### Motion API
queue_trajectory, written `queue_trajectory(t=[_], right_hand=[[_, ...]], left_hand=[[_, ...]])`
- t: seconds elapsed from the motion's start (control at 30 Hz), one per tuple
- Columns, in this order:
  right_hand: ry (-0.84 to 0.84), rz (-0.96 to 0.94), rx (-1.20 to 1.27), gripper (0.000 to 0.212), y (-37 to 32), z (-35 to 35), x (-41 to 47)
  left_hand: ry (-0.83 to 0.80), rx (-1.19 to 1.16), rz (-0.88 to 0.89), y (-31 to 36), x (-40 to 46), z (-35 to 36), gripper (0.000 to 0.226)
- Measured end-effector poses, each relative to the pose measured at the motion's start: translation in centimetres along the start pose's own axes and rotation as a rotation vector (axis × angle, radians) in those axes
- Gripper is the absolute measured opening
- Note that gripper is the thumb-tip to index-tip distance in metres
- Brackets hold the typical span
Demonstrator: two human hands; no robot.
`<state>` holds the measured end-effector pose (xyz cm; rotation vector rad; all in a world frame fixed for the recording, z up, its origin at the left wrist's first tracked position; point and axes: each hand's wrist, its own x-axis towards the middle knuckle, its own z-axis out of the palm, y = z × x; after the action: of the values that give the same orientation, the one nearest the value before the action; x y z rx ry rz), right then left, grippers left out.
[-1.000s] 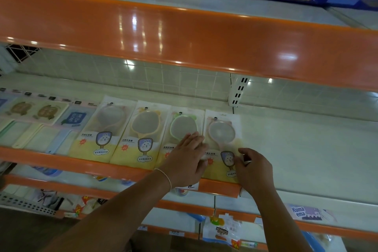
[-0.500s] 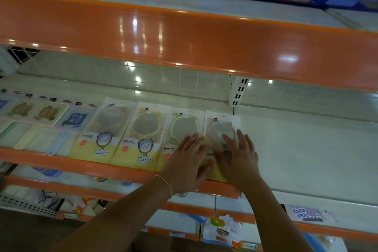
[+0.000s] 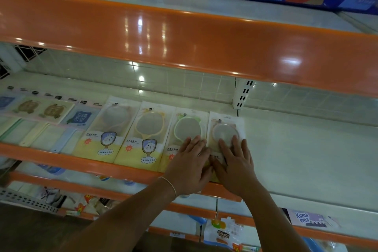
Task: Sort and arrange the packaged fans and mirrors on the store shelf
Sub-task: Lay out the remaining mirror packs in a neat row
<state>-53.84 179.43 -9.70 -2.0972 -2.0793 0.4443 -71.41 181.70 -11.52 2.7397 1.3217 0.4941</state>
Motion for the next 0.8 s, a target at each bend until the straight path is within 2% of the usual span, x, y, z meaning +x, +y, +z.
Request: queue_trajectory(t=[0.3,0.53,0.8], right_hand=[[0.011,-0.012,-0.015,0.102,0.2,0.3,0.0],[0.008,-0.003,-0.026,0.108,0.0,0.1,0.0],[0.025,0.008,-0.074,0.090,-0.5,-1.2,0.3]], left_hand=[[-0.026,0.021,-0.013,0.1,0.1,-0.2,0.054],[-0.069,0.008,-0.032,0.1,0.1,-0.3,0.059],[-0.060,-0.076,-0.046,-0.2,0.5,-1.6,0.056]])
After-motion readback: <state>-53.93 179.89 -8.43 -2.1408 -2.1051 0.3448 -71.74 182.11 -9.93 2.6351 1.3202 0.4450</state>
